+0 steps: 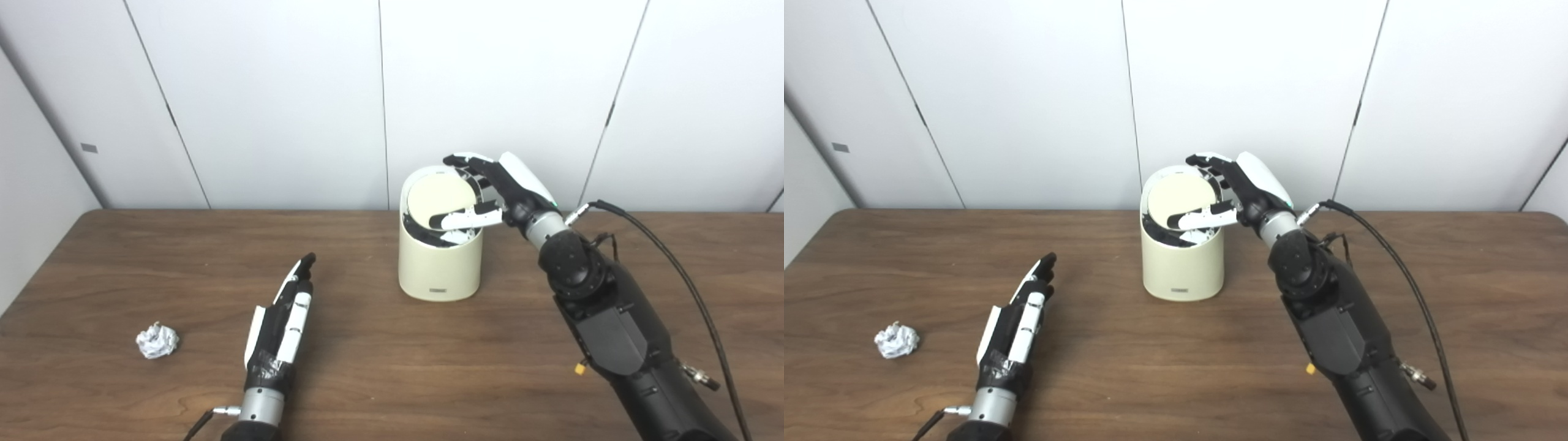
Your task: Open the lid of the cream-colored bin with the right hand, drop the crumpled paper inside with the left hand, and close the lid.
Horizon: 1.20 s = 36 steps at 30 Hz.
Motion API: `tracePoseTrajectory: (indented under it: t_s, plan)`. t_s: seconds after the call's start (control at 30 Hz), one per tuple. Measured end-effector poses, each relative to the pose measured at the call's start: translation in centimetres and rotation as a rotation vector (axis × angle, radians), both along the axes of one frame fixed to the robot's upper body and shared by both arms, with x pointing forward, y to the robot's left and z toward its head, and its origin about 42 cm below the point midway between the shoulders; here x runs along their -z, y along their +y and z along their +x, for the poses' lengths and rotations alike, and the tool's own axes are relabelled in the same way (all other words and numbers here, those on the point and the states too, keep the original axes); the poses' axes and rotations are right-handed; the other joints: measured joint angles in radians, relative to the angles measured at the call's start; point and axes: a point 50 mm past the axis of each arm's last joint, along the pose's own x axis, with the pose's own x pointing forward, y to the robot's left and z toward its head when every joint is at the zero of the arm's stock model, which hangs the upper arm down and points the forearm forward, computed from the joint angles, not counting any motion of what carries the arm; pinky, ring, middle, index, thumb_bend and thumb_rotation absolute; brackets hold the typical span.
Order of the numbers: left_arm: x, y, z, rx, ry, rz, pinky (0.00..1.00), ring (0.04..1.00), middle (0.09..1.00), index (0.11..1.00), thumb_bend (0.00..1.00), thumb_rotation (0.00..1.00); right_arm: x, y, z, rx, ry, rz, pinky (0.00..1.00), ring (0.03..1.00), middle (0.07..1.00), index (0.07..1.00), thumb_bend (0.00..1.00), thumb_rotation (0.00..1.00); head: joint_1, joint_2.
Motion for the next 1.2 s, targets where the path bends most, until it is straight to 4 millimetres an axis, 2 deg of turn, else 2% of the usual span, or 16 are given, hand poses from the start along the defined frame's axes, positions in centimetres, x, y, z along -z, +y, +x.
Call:
tracePoseTrajectory:
  t_s: [0.2, 0.53, 0.57, 0.6, 0.7, 0.83, 1.2]
  plan:
    - [0.0, 0.01, -0.11, 0.0, 0.0, -0.012, 1.0, 1.0, 0.988, 0.952, 0.37, 0.89, -0.08, -0.03, -0.01, -0.003, -0.007, 0.0, 0.81, 0.861, 0.87, 0.834, 0.73, 0.27, 0.0, 0.003]
    - [-0.02, 0.0, -0.41, 0.0, -0.001, -0.019, 1.0, 1.0, 0.988, 0.949, 0.37, 0.89, -0.27, -0.06, -0.06, -0.015, -0.027, -0.002, 0.82, 0.866, 0.872, 0.837, 0.74, 0.24, 0.0, 0.011]
    - [-0.01, 0.0, -0.41, 0.0, -0.001, -0.02, 1.0, 1.0, 0.986, 0.947, 0.37, 0.89, -0.28, -0.08, -0.06, -0.016, -0.029, -0.002, 0.82, 0.866, 0.871, 0.835, 0.76, 0.18, 0.0, 0.011]
    - [-0.02, 0.0, -0.41, 0.0, -0.002, -0.021, 1.0, 0.998, 0.982, 0.943, 0.36, 0.9, -0.29, -0.09, -0.06, -0.017, -0.03, -0.003, 0.82, 0.865, 0.869, 0.832, 0.8, 0.07, -0.002, 0.011]
    - [-0.02, 0.01, -0.42, -0.002, -0.003, -0.022, 1.0, 0.994, 0.979, 0.942, 0.35, 0.9, -0.44, -0.04, -0.06, -0.026, -0.039, 0.001, 0.82, 0.863, 0.871, 0.831, 0.87, 0.01, -0.002, 0.012]
    - [-0.03, -0.06, -0.45, -0.008, -0.004, -0.029, 1.0, 0.991, 0.975, 0.934, 0.35, 0.88, -0.79, -0.05, 0.01, -0.027, -0.045, -0.002, 0.8, 0.849, 0.872, 0.826, 0.89, 0.0, 0.0, 0.017]
    - [0.0, -0.01, -0.58, -0.011, -0.003, -0.028, 1.0, 0.987, 0.972, 0.936, 0.36, 0.9, -0.79, -0.04, -0.01, -0.024, -0.037, -0.005, 0.81, 0.845, 0.873, 0.83, 0.86, 0.0, 0.0, 0.021]
